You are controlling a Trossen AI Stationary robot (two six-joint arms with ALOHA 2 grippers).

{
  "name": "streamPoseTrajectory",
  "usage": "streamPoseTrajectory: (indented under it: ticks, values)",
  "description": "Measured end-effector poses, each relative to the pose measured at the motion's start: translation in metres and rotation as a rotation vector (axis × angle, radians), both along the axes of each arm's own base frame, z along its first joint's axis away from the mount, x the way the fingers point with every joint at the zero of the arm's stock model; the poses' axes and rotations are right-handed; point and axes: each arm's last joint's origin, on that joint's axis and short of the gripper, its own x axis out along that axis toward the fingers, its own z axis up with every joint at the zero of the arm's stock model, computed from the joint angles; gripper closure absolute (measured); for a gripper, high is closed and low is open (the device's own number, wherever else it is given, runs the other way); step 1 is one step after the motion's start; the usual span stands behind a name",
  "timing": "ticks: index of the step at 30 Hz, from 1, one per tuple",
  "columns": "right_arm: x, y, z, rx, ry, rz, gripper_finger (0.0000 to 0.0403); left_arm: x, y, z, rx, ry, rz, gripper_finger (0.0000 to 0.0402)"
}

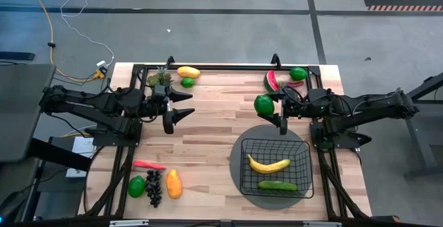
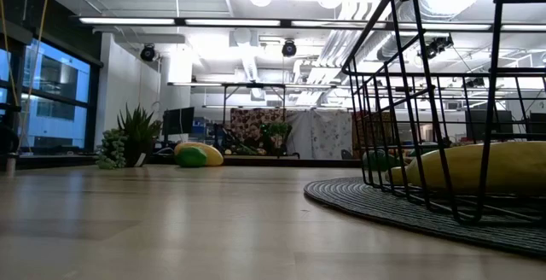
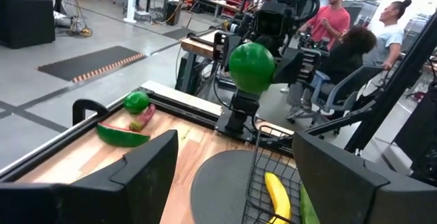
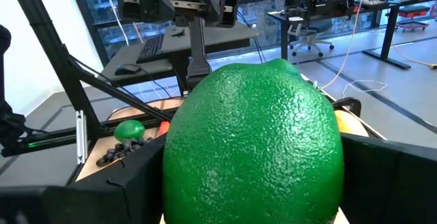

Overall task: Build produce basket
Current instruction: Put the green lime into the black basket

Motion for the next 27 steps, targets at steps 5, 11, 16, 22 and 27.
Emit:
streamPoseTrajectory:
  ticks: [5, 11, 16, 22, 27]
  values:
    - [0.000, 0.000, 0.000, 0.003, -0.001, 0.000, 0.0102, 0.000, 0.000, 0.000, 0.016, 0.005, -0.001, 0.0124]
    - [0.002, 0.004, 0.013, 0.057, -0.030, 0.038, 0.0102, 0.000, 0.000, 0.000, 0.016, 0.005, 0.003, 0.0124]
    - [0.007, 0.030, 0.038, 0.066, 0.096, 0.164, 0.0102, 0.000, 0.000, 0.000, 0.015, 0.005, 0.003, 0.0124]
    - [0.003, 0.070, 0.030, 0.274, 0.560, 0.297, 0.0102, 0.000, 0.000, 0.000, 0.015, 0.004, 0.003, 0.0124]
    - [-0.004, 0.105, 0.006, 0.497, 0.848, 0.324, 0.0102, 0.000, 0.000, 0.000, 0.016, 0.005, 0.003, 0.0124]
